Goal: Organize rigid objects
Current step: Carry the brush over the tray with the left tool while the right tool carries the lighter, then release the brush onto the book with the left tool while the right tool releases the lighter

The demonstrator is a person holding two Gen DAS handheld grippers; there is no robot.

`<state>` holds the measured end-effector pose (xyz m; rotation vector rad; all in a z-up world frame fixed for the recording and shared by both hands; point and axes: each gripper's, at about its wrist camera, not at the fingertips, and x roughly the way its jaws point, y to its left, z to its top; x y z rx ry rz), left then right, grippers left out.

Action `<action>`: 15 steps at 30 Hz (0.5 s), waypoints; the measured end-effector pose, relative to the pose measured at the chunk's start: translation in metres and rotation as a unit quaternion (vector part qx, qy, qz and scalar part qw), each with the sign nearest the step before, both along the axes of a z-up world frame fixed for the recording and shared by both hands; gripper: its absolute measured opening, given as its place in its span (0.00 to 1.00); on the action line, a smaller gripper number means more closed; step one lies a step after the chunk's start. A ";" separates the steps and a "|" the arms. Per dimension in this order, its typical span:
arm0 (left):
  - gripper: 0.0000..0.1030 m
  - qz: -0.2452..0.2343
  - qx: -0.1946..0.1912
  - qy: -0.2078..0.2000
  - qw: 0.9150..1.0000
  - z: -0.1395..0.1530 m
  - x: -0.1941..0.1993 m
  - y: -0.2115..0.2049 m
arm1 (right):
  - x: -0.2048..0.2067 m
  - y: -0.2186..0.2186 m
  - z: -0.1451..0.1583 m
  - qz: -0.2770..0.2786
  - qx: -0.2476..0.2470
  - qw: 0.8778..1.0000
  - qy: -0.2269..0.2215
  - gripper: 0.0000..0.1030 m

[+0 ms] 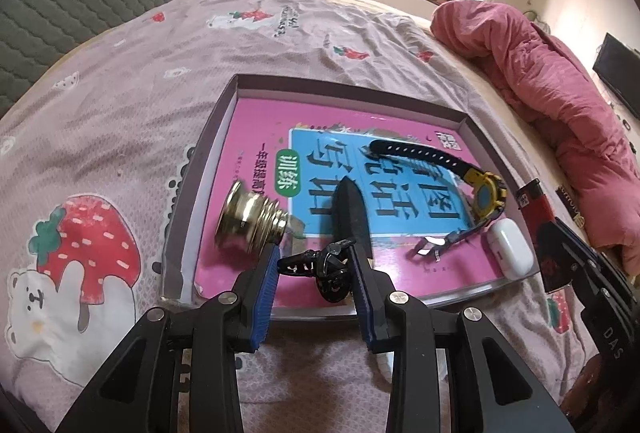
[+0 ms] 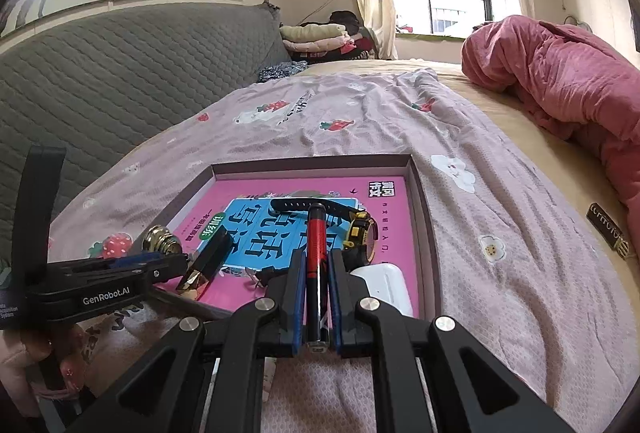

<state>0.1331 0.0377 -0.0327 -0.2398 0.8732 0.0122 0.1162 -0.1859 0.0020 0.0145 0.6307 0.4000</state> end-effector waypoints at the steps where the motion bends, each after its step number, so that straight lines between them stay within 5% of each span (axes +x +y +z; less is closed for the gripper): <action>1: 0.35 0.001 0.000 0.000 1.000 0.000 0.000 0.001 | 0.001 0.002 -0.001 0.002 -0.002 1.000 0.000 0.11; 15: 0.35 0.000 0.021 -0.009 1.000 -0.003 0.002 0.002 | 0.010 0.019 -0.010 0.025 -0.021 0.999 -0.006 0.11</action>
